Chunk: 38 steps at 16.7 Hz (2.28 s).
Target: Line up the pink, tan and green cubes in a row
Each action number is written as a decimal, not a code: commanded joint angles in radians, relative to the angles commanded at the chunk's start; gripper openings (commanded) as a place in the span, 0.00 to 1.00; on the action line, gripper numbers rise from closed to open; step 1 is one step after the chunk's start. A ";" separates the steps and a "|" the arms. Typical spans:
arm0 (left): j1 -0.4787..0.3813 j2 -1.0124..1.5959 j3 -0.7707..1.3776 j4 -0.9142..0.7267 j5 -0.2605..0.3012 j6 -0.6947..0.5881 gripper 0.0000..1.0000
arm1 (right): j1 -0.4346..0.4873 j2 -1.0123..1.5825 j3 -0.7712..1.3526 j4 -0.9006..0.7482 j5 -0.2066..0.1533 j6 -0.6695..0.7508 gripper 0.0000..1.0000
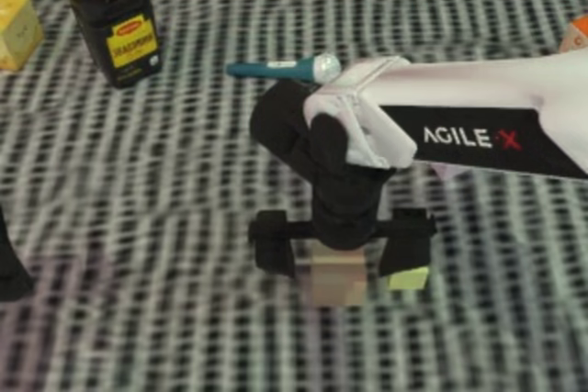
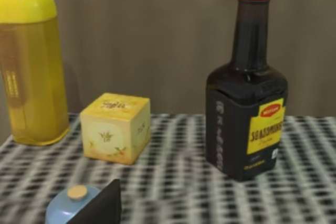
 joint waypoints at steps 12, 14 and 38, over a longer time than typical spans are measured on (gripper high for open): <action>0.000 0.000 0.000 0.000 0.000 0.000 1.00 | 0.009 -0.080 0.163 -0.242 -0.001 0.000 1.00; 0.000 0.000 0.000 0.000 0.000 0.000 1.00 | 0.004 -0.076 0.161 -0.239 -0.001 0.000 1.00; 0.000 0.000 0.000 0.000 0.000 0.000 1.00 | -0.478 0.317 0.814 -0.507 -0.008 -0.899 1.00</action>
